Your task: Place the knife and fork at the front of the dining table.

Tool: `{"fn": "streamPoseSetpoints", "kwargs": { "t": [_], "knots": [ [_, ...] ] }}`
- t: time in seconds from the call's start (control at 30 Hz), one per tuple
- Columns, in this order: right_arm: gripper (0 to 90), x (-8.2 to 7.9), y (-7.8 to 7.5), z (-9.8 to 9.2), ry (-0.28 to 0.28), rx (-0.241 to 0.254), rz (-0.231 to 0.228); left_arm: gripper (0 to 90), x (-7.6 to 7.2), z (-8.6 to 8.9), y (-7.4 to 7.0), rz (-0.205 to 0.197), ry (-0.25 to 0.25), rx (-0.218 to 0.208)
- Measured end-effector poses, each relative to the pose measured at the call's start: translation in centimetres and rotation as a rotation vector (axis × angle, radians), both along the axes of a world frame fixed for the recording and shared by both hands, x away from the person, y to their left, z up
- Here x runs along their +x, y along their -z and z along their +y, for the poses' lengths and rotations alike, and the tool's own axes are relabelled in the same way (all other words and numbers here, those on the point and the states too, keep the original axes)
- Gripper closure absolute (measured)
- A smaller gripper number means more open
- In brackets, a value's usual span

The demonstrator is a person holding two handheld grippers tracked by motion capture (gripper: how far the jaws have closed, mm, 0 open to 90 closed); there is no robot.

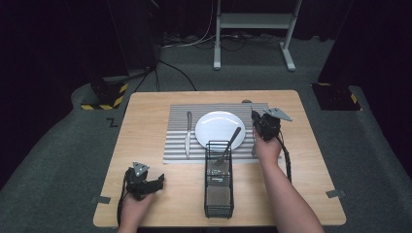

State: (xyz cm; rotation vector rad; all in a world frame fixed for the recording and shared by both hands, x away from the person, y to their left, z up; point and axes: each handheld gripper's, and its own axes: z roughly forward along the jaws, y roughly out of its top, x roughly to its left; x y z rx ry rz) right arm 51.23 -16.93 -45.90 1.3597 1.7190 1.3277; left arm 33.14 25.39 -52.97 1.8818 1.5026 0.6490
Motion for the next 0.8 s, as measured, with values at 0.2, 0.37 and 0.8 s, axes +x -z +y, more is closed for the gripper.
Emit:
{"fn": "streamPoseSetpoints", "kwargs": {
  "t": [0.2,0.37,0.8],
  "knots": [
    [88.7,1.5,1.4,0.2,0.009,0.009,0.053,14.8,0.0,0.0,0.0,0.0,-0.004,0.001],
    [88.7,2.3,2.1,0.0,0.013,0.025,0.085,14.8,0.0,0.0,0.0,0.0,-0.004,0.001],
    [88.6,3.4,2.8,-0.4,0.031,0.028,0.132,14.7,0.0,0.0,0.0,0.0,-0.004,0.001]
  ]
}}
